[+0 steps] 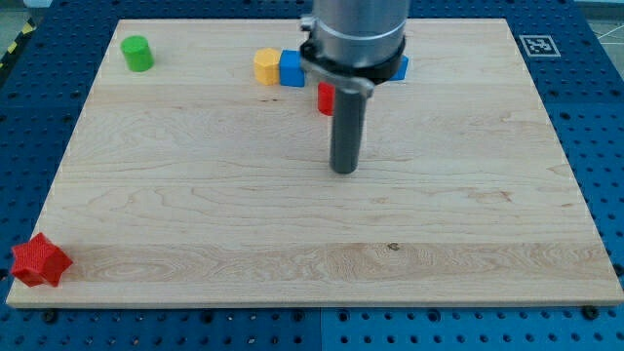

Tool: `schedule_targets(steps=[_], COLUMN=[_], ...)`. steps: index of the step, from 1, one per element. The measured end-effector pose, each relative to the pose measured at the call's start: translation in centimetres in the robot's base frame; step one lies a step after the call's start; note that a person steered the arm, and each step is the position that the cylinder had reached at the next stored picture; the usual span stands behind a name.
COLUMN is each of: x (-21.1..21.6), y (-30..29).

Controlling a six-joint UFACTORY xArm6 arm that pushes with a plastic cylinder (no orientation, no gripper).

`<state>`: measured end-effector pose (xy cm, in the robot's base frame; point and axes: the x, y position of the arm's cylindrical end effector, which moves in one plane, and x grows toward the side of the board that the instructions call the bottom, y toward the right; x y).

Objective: Slide the green circle down a bit

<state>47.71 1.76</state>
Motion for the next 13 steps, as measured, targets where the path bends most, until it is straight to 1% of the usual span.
schedule_targets(steps=[1,2,3,4,5,6,7,8,9,10,12,13], x=[-1.8,-5.9,-11.1,-16.5,-19.9,-23.8,-24.8,-26.6,-26.6,-26.6,-22.5,-22.5], y=[-5.5,-10.1,-13.7,-14.6,-14.7,-17.2,-25.6,-30.3,-31.8,-32.0,-31.6,-31.6])
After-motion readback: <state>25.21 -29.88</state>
